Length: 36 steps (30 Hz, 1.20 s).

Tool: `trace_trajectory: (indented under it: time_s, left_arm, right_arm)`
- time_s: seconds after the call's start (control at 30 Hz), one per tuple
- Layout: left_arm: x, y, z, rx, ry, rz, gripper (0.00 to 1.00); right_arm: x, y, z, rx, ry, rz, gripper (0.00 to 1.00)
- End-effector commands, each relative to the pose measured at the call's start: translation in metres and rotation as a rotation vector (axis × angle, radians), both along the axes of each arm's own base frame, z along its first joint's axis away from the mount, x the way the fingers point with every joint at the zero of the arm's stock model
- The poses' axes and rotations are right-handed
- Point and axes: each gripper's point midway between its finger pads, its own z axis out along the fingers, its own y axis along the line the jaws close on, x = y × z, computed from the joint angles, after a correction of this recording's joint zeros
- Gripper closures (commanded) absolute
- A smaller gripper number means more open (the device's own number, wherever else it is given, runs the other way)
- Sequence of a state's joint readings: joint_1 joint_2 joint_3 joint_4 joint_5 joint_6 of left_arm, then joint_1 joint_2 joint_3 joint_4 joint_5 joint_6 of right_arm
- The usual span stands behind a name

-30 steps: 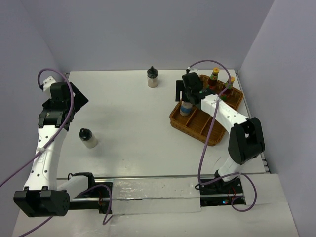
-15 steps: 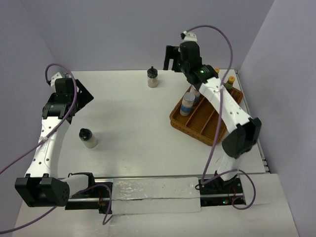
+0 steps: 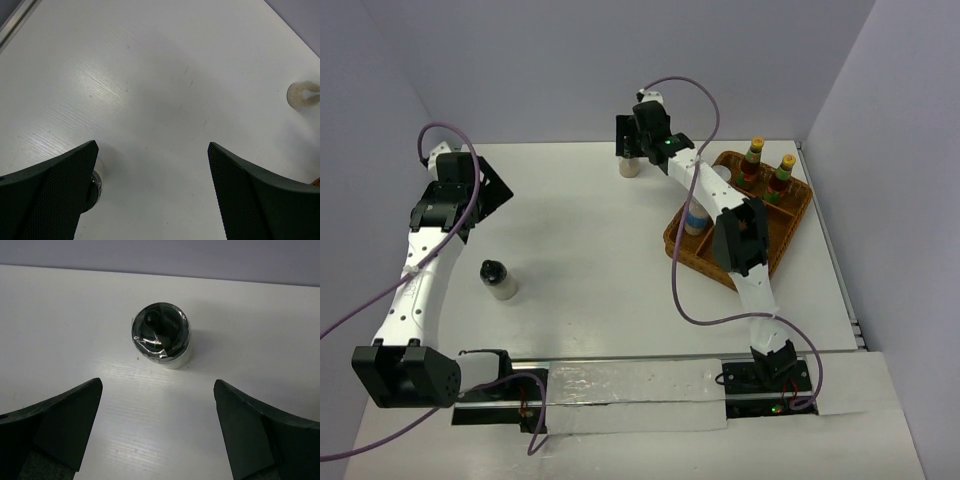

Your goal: Organize the condiment bottles

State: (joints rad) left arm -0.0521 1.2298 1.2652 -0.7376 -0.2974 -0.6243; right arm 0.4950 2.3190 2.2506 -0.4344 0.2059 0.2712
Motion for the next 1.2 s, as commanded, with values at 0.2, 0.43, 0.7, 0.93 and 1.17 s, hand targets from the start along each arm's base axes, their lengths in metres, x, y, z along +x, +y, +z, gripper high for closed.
trace_trajectory:
  time_s: [0.2,0.43,0.7,0.93,1.17]
  left_arm:
    - [0.021,-0.006,0.002,0.002,-0.032,-0.028,0.00]
    - [0.025,-0.006,-0.006,0.006,-0.016,-0.029,0.01]
    - [0.028,-0.004,-0.011,0.015,-0.007,-0.022,0.01]
    - [0.031,-0.004,-0.016,0.017,0.003,-0.024,0.01]
    - [0.034,-0.005,-0.020,0.015,0.012,-0.030,0.00]
  right_arm:
    - [0.041,0.031,0.015,0.097,-0.163,0.025,0.00]
    - [0.049,0.037,-0.003,0.094,-0.157,0.027,0.00]
    - [0.054,0.039,-0.029,0.073,-0.128,0.019,0.00]
    - [0.056,0.043,-0.039,0.066,-0.133,0.007,0.00]
    - [0.058,0.043,-0.051,0.044,-0.135,-0.028,0.00]
